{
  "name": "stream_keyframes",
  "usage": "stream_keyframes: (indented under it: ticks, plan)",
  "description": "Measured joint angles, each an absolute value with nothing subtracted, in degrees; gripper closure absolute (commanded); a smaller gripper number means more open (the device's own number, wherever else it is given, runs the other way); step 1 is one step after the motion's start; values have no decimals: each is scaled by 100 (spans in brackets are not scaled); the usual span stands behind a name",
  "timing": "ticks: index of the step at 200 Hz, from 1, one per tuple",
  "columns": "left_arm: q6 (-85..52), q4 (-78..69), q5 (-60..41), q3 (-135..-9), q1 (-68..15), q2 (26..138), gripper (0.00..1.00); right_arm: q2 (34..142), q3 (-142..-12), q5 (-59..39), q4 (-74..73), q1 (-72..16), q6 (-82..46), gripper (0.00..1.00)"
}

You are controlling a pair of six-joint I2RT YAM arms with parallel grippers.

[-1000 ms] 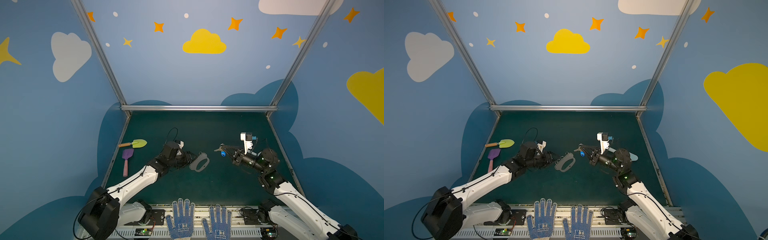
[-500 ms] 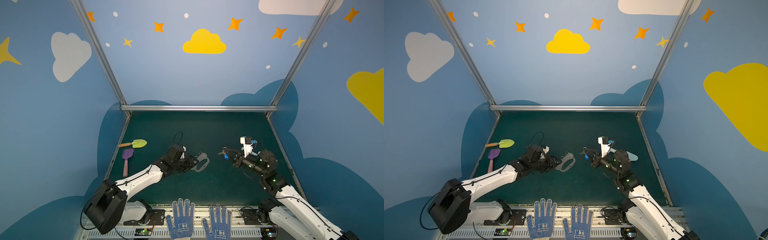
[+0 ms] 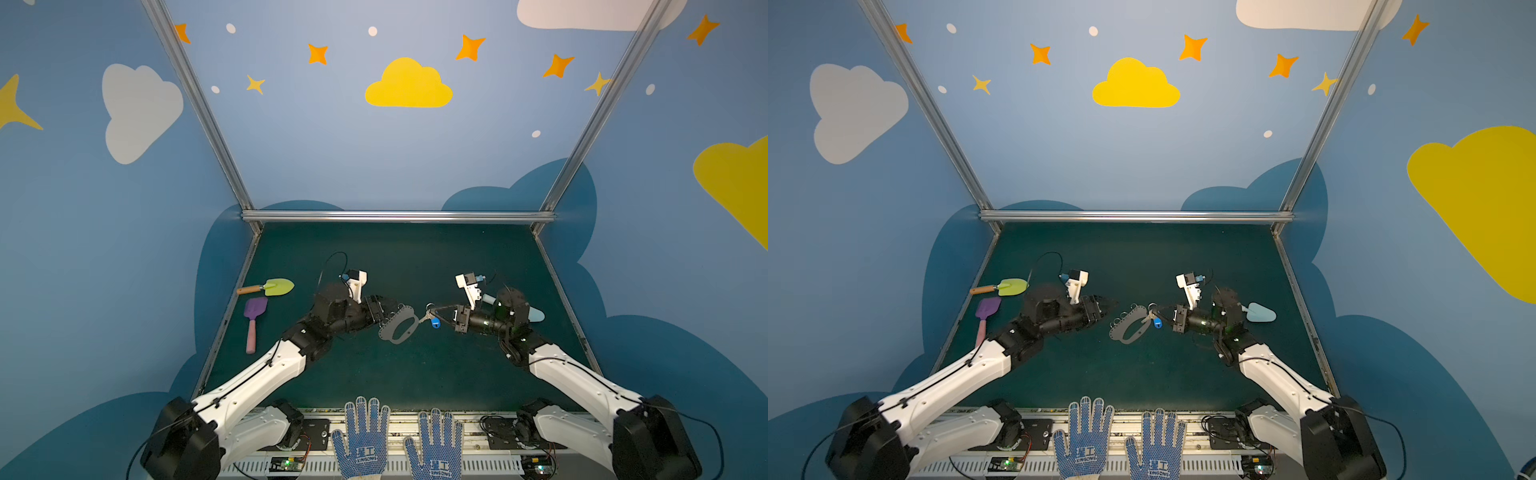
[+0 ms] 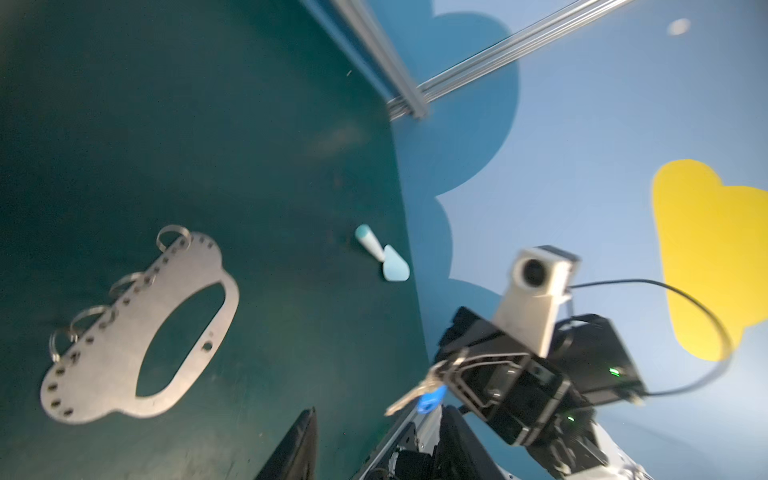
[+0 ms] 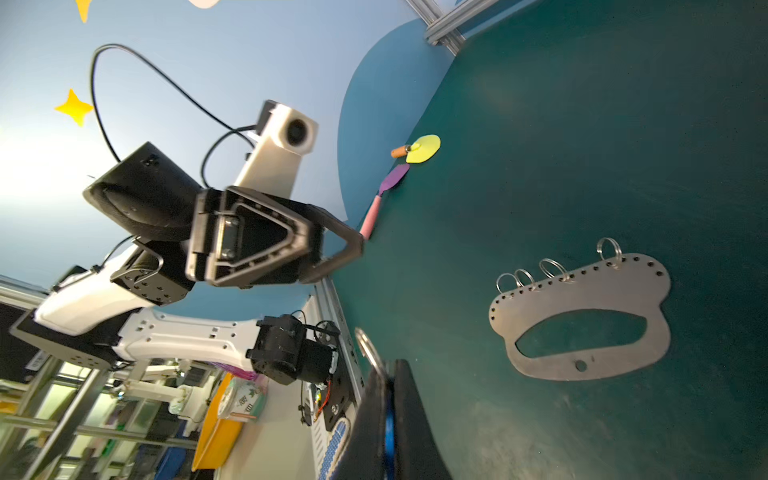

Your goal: Put the keys on the keyring

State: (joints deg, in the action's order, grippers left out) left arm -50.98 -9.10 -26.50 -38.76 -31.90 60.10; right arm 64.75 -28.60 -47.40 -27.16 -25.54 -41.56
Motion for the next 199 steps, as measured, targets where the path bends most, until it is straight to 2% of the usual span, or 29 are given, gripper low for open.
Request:
stream_keyframes:
  ticks: [13,21,80,108,121,163,199]
  plan:
    - [-5017,-1144,-2840,-3900,-2991,5953,70,6724,-2921,-4960,-3026,-2486,-4388,100]
    - [-4952,-1278,-2982,-3900,-2882,5990,74,6836,-2963,-5076,-3188,-2453,-4501,100]
    - [-4888,-2082,-3841,-3964,-2775,6938,75,7561,-3188,-5605,-4377,-2283,-5207,100]
    - [-4967,-2458,-4171,-4117,-2790,7212,67,7642,-3190,-5714,-4598,-2268,-5389,100]
    - [-4976,-2571,-4289,-4230,-2827,7284,66,7642,-3190,-5756,-4678,-2265,-5430,100]
    - [-4864,-2766,-4550,-4580,-3144,7505,78,7647,-3192,-5826,-4915,-2265,-5575,100]
    - [-4827,-2794,-4619,-4681,-3295,7771,79,7649,-3190,-5865,-5070,-2265,-5680,100]
